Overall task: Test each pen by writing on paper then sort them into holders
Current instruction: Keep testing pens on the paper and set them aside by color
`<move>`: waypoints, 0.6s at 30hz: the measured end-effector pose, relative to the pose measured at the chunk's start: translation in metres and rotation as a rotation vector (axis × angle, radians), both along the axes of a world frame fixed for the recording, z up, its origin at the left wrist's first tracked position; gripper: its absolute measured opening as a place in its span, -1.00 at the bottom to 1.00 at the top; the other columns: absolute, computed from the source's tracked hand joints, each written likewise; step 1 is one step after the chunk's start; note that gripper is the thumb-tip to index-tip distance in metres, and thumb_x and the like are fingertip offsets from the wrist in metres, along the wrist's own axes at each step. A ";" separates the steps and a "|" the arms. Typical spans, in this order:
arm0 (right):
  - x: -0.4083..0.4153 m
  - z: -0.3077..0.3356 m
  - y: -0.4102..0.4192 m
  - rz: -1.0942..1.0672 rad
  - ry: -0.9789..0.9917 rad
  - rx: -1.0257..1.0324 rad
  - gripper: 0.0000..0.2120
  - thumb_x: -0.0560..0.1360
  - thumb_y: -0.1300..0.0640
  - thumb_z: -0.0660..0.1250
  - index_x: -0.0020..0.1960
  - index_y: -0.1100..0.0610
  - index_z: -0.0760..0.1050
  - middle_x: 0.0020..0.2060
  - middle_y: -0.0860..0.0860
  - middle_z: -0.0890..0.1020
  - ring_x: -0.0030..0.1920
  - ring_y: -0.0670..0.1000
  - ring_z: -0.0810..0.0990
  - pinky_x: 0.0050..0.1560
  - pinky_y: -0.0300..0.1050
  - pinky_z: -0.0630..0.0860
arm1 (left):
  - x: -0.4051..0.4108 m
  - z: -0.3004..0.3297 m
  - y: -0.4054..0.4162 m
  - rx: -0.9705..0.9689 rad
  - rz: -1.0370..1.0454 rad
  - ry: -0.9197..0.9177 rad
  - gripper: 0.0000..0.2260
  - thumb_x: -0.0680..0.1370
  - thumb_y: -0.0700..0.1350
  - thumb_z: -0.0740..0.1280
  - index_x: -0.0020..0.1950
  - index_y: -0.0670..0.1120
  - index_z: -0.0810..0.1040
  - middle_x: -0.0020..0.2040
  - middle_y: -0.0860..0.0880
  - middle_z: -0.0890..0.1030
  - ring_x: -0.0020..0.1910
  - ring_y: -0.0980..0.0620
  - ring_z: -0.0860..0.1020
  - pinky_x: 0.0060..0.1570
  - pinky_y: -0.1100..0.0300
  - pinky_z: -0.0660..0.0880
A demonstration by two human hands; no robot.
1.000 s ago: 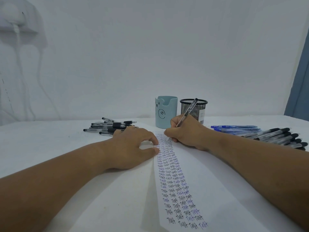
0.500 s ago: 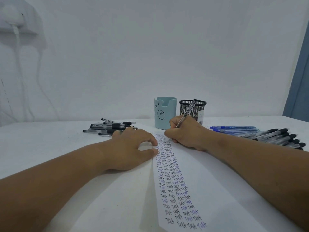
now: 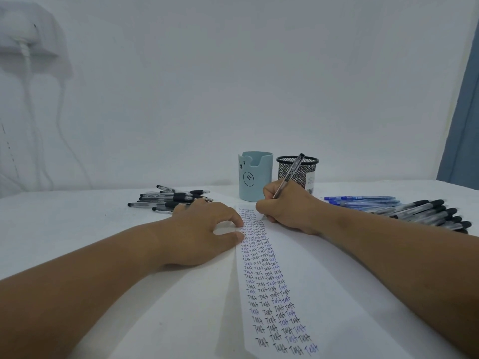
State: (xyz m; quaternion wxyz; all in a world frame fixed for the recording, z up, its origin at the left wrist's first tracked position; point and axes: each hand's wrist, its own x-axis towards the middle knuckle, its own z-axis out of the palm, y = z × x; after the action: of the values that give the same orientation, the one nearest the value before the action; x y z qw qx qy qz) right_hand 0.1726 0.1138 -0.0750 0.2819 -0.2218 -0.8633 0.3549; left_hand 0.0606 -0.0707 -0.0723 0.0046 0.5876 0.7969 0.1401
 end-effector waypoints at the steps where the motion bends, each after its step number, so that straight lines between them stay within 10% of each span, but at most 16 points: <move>1: 0.000 0.000 0.000 -0.001 0.003 0.003 -0.66 0.40 0.25 0.37 -0.44 0.06 0.30 -0.53 0.02 0.52 -0.42 -0.01 0.45 -0.42 -0.26 0.34 | 0.000 0.000 0.000 -0.001 0.000 0.000 -0.72 0.62 0.25 0.19 0.29 0.27 0.46 0.00 0.47 0.31 0.22 0.21 0.27 0.46 -0.01 0.07; 11: -0.003 -0.002 0.004 0.001 0.010 0.085 -0.65 0.42 0.23 0.40 -0.43 0.07 0.30 -0.51 0.00 0.46 -0.42 -0.08 0.47 -0.41 -0.26 0.34 | -0.001 0.000 0.000 -0.010 -0.005 0.007 -0.72 0.62 0.26 0.18 0.30 0.27 0.45 0.05 0.47 0.33 0.24 0.21 0.26 0.48 -0.07 0.08; 14: -0.001 -0.002 0.001 -0.025 0.083 0.057 -0.59 0.52 -0.04 0.43 -0.39 0.09 0.35 -0.56 -0.09 0.50 -0.50 -0.15 0.45 -0.43 -0.32 0.39 | -0.002 -0.002 0.000 0.007 0.001 0.005 -0.72 0.61 0.26 0.18 0.29 0.27 0.45 0.09 0.43 0.36 0.25 0.22 0.27 0.49 -0.07 0.08; 18: 0.005 0.007 -0.004 -0.044 0.248 0.097 -0.54 0.59 -0.10 0.33 -0.36 0.13 0.31 -0.50 0.04 0.38 -0.49 -0.03 0.39 -0.36 -0.07 0.39 | -0.002 -0.003 -0.001 0.035 0.009 -0.017 -0.73 0.61 0.25 0.21 0.27 0.26 0.46 0.11 0.41 0.38 0.26 0.22 0.29 0.49 -0.02 0.07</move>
State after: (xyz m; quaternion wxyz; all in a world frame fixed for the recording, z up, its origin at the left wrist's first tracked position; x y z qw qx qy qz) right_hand 0.1781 0.1102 -0.0677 0.4043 -0.1812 -0.8330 0.3314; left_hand 0.0581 -0.0717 -0.0758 0.0003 0.5827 0.7970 0.1588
